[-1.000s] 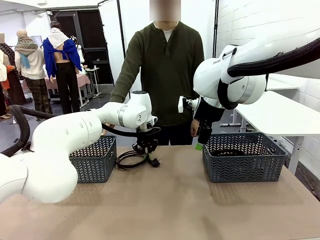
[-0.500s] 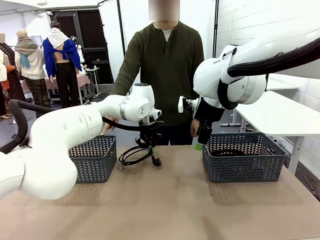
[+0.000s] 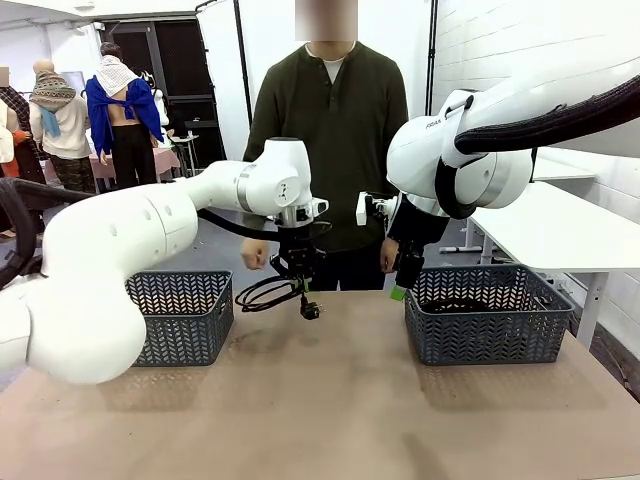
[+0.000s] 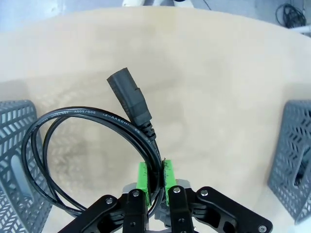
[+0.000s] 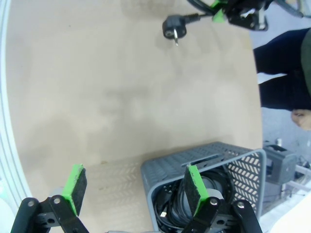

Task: Organize the cables according to human instructions.
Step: Pick up a bundle of cables and place it in the basket indicated by the human.

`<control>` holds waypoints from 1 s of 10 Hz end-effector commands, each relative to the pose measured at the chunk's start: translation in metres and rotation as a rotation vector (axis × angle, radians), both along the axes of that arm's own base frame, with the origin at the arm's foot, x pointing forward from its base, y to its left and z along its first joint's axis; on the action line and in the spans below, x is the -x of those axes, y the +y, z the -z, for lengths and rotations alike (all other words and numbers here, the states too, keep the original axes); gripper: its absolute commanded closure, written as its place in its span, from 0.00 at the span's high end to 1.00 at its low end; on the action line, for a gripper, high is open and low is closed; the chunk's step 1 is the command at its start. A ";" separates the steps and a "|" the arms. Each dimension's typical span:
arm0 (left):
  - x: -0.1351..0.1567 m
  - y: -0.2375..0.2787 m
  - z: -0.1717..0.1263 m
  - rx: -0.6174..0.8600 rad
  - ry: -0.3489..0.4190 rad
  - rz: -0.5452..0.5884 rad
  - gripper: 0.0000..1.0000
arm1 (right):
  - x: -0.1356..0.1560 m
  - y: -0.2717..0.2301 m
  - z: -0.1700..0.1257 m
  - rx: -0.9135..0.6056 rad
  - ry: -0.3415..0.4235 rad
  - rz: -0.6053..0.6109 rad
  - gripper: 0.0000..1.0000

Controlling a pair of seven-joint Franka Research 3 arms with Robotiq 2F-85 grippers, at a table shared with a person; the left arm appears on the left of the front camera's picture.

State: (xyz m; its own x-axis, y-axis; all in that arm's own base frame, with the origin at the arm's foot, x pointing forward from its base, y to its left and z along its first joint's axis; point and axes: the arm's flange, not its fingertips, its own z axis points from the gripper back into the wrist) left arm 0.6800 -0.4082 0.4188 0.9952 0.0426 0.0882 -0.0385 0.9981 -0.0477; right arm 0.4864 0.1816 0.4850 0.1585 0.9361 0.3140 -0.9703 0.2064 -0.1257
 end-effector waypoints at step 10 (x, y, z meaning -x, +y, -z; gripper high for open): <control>0.014 0.007 -0.134 -0.240 0.095 0.388 0.00 | 0.000 0.000 0.000 0.008 -0.003 0.007 1.00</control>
State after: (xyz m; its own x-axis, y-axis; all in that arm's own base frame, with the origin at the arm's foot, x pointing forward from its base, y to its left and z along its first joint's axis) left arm 0.6247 -0.3827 0.5245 0.9514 -0.3063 -0.0317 0.3077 0.9415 0.1378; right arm 0.4865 0.1814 0.4850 0.1588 0.9360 0.3141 -0.9703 0.2068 -0.1257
